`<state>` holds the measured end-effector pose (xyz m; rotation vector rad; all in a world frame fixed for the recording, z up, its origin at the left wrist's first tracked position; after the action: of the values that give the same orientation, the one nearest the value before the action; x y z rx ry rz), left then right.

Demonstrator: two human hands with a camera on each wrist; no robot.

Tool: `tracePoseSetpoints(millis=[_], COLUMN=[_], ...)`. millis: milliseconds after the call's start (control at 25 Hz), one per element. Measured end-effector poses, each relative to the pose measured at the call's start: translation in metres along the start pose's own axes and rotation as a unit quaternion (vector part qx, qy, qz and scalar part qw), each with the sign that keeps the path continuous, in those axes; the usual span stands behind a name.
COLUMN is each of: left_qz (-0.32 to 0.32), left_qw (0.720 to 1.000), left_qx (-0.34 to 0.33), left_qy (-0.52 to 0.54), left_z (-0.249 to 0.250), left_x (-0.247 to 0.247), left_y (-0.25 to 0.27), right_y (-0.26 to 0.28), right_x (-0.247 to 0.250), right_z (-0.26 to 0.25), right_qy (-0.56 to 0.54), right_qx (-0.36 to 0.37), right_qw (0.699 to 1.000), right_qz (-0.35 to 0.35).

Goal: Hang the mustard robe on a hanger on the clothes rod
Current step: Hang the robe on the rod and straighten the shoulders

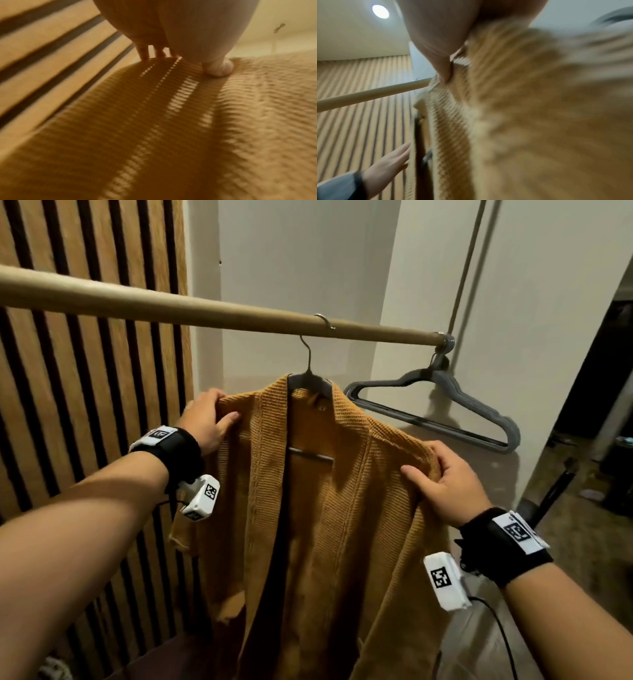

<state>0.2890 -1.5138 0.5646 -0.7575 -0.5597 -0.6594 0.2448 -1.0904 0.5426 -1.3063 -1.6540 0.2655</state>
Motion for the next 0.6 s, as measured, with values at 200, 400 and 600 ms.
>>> tracePoseSetpoints(millis=[200, 400, 600], left_qz=[0.105, -0.206, -0.329], left_qw=[0.992, 0.978, 0.941], left_qx=[0.054, -0.033, 0.044], left_qy=[-0.034, 0.03, 0.071], left_z=[-0.039, -0.004, 0.01], left_x=[-0.019, -0.101, -0.183], left_y=[0.082, 0.183, 0.22], right_y=[0.064, 0.096, 0.095], right_x=[0.01, -0.012, -0.006], right_z=[0.049, 0.065, 0.063], right_qy=[-0.087, -0.082, -0.101], right_qx=[-0.124, -0.158, -0.166], right_qw=[0.986, 0.982, 0.979], right_qz=[-0.076, -0.069, -0.057])
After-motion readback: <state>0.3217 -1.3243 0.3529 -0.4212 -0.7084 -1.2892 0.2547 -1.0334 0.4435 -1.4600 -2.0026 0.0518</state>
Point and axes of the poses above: each hand's wrist, its own y-axis away from the middle knuckle, its own x-axis out of the back of the hand, z = x × y, the point moved 1 cm from there along -y, towards the middle knuckle, and after that the axes turned 10 degrees about x, right-handed, at the moved point
